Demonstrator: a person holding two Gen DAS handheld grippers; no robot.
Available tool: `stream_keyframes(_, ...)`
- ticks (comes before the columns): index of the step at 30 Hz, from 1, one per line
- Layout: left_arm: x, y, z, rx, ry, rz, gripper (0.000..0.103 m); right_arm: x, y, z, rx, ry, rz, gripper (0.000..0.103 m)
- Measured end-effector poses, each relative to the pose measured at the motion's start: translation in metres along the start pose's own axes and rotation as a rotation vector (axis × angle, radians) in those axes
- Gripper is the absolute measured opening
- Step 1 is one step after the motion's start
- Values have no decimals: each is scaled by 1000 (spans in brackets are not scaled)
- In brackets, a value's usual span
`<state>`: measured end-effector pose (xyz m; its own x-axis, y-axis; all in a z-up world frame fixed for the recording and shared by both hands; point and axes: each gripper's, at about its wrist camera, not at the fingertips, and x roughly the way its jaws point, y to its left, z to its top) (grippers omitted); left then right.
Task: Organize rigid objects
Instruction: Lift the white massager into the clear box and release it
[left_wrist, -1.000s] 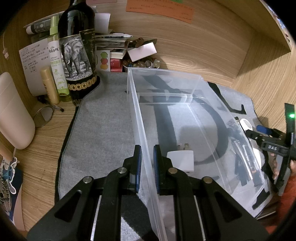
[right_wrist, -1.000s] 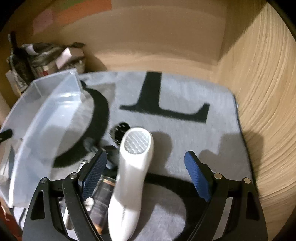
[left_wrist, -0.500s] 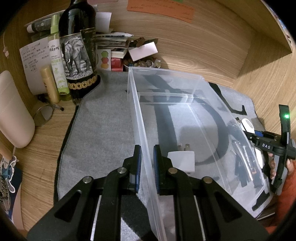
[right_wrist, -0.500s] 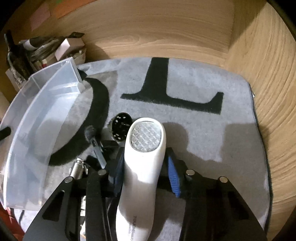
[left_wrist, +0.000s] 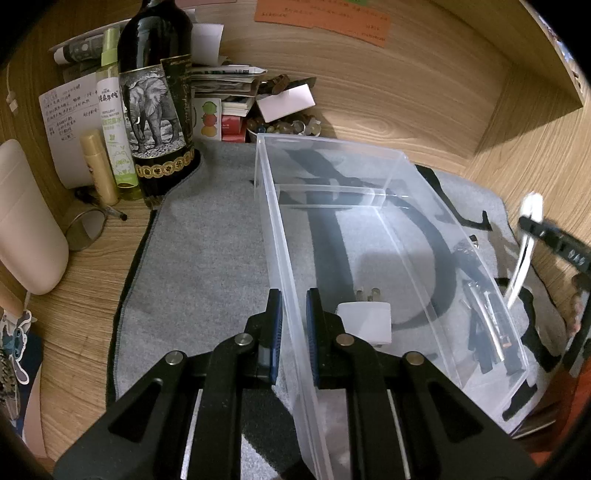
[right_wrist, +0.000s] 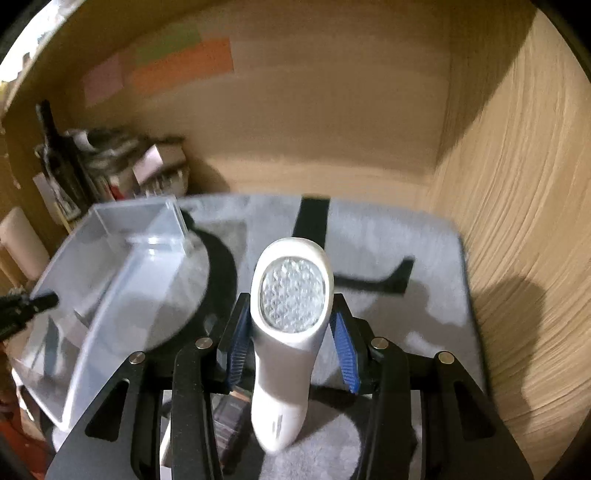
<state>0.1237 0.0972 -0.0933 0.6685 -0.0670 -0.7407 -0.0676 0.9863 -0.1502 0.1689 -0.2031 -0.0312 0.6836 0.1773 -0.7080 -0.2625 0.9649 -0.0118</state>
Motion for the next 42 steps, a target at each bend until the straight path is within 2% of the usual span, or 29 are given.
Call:
stream_keyframes(10,0,0,0,-4,-2,-3,12,-48,34,36,-81,-176,44,38)
stream_keyframes(15,0,1,0,-10,-3,-6,12,-63,59,50,-120,-244,126,38)
stream_keyframes(20,0,1,1,-11,-2,-8,12,-69,85,50,-170,-264,216,38)
stream_keyframes(25,0,2,1,-14,0,-7,12,-66,110,42,-234,-227,290,38)
stream_keyframes(32,2,2,2,-15,6,2,12,-37,133,24,-289,-80,391,38)
stream_keyframes(36,2,2,1,-20,6,-4,12,-12,143,21,-302,3,396,38)
stream_keyframes(42,2,3,2,-19,7,-7,12,7,146,39,-275,27,404,37)
